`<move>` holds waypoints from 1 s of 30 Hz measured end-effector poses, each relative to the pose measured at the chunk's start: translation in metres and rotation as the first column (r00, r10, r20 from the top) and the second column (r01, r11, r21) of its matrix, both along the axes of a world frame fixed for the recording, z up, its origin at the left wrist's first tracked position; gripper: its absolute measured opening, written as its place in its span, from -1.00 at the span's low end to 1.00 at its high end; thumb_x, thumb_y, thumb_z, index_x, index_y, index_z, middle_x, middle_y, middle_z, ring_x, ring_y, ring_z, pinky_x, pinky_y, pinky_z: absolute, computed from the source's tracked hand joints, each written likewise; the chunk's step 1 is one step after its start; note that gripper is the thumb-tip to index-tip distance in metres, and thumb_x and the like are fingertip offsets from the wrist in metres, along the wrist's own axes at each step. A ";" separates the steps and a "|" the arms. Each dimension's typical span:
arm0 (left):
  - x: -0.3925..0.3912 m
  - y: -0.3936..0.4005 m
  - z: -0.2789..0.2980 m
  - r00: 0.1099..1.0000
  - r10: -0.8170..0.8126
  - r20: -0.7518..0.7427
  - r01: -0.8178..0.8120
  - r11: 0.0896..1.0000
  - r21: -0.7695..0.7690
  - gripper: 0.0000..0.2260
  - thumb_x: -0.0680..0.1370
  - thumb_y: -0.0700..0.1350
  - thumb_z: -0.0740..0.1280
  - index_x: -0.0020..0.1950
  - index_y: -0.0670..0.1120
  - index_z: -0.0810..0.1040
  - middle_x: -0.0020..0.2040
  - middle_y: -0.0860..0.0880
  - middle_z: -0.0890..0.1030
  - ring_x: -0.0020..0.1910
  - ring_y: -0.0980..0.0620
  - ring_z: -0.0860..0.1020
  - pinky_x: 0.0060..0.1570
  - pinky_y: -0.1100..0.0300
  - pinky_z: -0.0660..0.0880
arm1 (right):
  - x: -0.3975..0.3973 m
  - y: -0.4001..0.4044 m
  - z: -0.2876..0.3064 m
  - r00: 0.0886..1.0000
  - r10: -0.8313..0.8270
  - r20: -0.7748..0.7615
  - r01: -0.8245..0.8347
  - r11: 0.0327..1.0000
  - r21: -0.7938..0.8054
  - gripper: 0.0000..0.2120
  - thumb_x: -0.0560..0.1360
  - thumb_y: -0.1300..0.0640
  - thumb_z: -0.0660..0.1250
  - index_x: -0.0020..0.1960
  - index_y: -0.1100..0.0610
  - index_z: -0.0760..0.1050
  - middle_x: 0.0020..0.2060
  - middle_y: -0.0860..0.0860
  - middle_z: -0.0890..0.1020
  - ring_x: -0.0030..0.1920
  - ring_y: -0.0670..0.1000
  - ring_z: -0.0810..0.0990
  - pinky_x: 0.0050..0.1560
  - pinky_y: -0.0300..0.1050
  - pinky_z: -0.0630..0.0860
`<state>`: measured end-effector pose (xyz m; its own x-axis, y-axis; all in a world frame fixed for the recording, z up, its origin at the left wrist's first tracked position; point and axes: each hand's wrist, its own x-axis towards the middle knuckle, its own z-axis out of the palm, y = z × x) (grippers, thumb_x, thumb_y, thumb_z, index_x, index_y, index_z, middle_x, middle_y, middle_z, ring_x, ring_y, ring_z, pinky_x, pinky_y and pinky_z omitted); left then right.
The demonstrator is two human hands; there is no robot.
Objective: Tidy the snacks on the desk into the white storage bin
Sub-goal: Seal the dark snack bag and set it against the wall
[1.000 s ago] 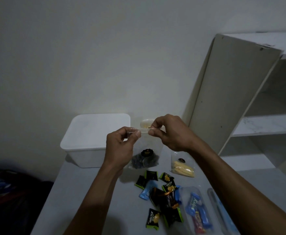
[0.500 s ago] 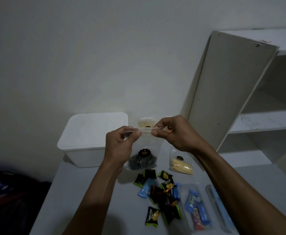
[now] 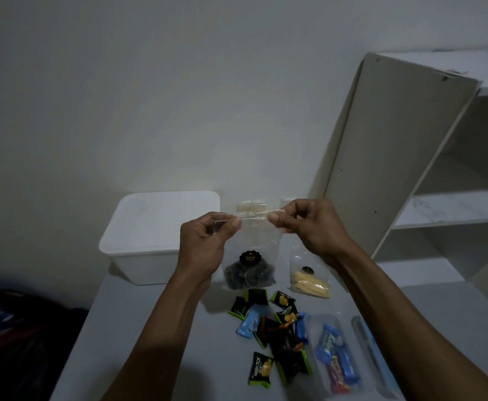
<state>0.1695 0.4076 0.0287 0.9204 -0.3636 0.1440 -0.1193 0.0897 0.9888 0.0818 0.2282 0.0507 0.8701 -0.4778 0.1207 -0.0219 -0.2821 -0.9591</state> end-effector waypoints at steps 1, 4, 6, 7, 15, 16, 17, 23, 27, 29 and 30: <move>0.000 0.000 0.000 1.000 -0.004 -0.004 0.004 1.000 -0.001 -0.91 0.47 -0.25 0.46 -0.19 -0.08 0.66 -0.28 0.03 0.69 -0.24 0.18 0.63 -0.19 0.37 0.51 | 0.000 -0.001 -0.001 1.000 -0.004 0.012 0.004 1.000 -0.014 -0.74 0.37 0.06 0.55 -0.23 0.26 0.63 -0.23 0.06 0.72 -0.16 -0.09 0.69 -0.03 -0.15 0.61; 0.001 0.002 -0.001 0.998 0.020 -0.053 -0.023 0.999 -0.044 -0.94 0.52 -0.20 0.42 -0.14 -0.08 0.65 -0.25 0.03 0.69 -0.24 0.17 0.61 -0.16 0.29 0.51 | -0.002 -0.002 -0.002 0.999 -0.003 0.037 0.005 0.999 -0.046 -0.75 0.40 0.05 0.52 -0.22 0.25 0.63 -0.23 0.05 0.73 -0.14 -0.11 0.70 -0.07 -0.25 0.58; 0.004 0.006 -0.002 0.997 0.039 -0.060 -0.043 0.998 -0.053 -0.95 0.53 -0.20 0.40 -0.11 -0.09 0.65 -0.24 0.04 0.68 -0.23 0.17 0.60 -0.13 0.27 0.51 | -0.005 -0.003 0.000 0.999 0.005 0.049 -0.003 0.999 -0.049 -0.77 0.41 0.06 0.51 -0.21 0.24 0.64 -0.24 0.04 0.73 -0.16 -0.13 0.69 -0.12 -0.31 0.54; 0.005 0.007 -0.002 0.997 0.044 -0.056 -0.047 0.998 -0.051 -0.94 0.54 -0.21 0.39 -0.12 -0.10 0.65 -0.24 0.04 0.68 -0.23 0.18 0.61 -0.13 0.29 0.51 | -0.007 -0.002 0.002 0.999 0.021 0.045 -0.019 0.999 -0.043 -0.79 0.42 0.05 0.50 -0.20 0.22 0.64 -0.24 0.05 0.72 -0.15 -0.11 0.69 -0.12 -0.29 0.54; 0.004 0.002 -0.001 0.999 -0.004 0.037 0.002 0.999 0.035 -0.85 0.58 -0.23 0.33 -0.14 -0.12 0.66 -0.24 0.04 0.69 -0.20 0.21 0.61 -0.14 0.40 0.50 | -0.002 0.012 0.023 0.972 0.196 -0.132 -0.213 0.968 -0.132 -0.77 0.52 -0.02 0.38 -0.08 0.12 0.70 -0.23 -0.02 0.73 -0.26 -0.22 0.63 -0.27 -0.38 0.48; 0.004 0.002 -0.001 0.998 -0.011 0.055 0.008 0.998 0.058 -0.84 0.58 -0.22 0.34 -0.15 -0.10 0.66 -0.23 0.04 0.69 -0.18 0.20 0.61 -0.12 0.38 0.49 | 0.000 0.013 0.024 0.966 0.210 -0.150 -0.232 0.961 -0.151 -0.79 0.51 0.01 0.40 -0.08 0.14 0.69 -0.25 0.00 0.72 -0.31 -0.22 0.60 -0.31 -0.42 0.45; 0.004 0.001 -0.001 0.997 -0.016 0.071 0.011 0.997 0.075 -0.84 0.58 -0.20 0.35 -0.16 -0.07 0.67 -0.22 0.04 0.69 -0.15 0.18 0.61 -0.10 0.35 0.47 | 0.001 0.015 0.025 0.959 0.226 -0.170 -0.253 0.954 -0.160 -0.80 0.51 0.03 0.41 -0.09 0.17 0.69 -0.27 0.01 0.71 -0.33 -0.21 0.58 -0.33 -0.42 0.45; 0.000 -0.005 -0.008 0.974 0.223 0.041 -0.226 0.967 0.120 -0.83 0.44 0.08 0.50 -0.08 0.02 0.67 -0.12 0.09 0.68 -0.11 0.11 0.60 -0.17 0.28 0.51 | 0.010 0.023 0.003 0.975 0.118 -0.186 -0.160 0.961 -0.227 -0.80 0.52 0.01 0.41 -0.22 0.09 0.62 -0.36 -0.02 0.62 -0.36 -0.12 0.51 -0.23 -0.07 0.54; -0.012 -0.010 -0.006 0.953 0.299 -0.047 -0.282 0.934 0.221 -0.72 0.41 0.18 0.48 -0.21 -0.02 0.67 -0.26 0.08 0.67 -0.23 0.15 0.61 -0.22 0.26 0.51 | 0.011 0.037 -0.011 0.985 0.080 -0.155 -0.114 0.966 -0.230 -0.81 0.55 0.03 0.38 -0.21 0.06 0.60 -0.39 -0.05 0.59 -0.37 -0.14 0.50 -0.27 -0.22 0.50; -0.014 -0.009 -0.007 0.949 0.309 -0.069 -0.286 0.930 0.232 -0.76 0.44 0.10 0.49 -0.30 -0.03 0.65 -0.29 0.11 0.66 -0.25 0.17 0.60 -0.22 0.28 0.50 | 0.013 0.042 -0.015 0.985 0.082 -0.149 -0.112 0.972 -0.207 -0.83 0.56 0.06 0.37 -0.20 0.06 0.60 -0.36 -0.04 0.61 -0.35 -0.14 0.51 -0.26 -0.22 0.51; -0.013 -0.009 -0.008 0.950 0.303 -0.073 -0.279 0.931 0.235 -0.76 0.46 0.05 0.48 -0.34 -0.03 0.62 -0.30 0.12 0.64 -0.28 0.16 0.57 -0.23 0.29 0.48 | 0.014 0.043 -0.018 0.987 0.078 -0.141 -0.105 0.975 -0.197 -0.83 0.55 0.07 0.38 -0.20 0.07 0.60 -0.34 -0.02 0.63 -0.33 -0.13 0.53 -0.23 -0.17 0.53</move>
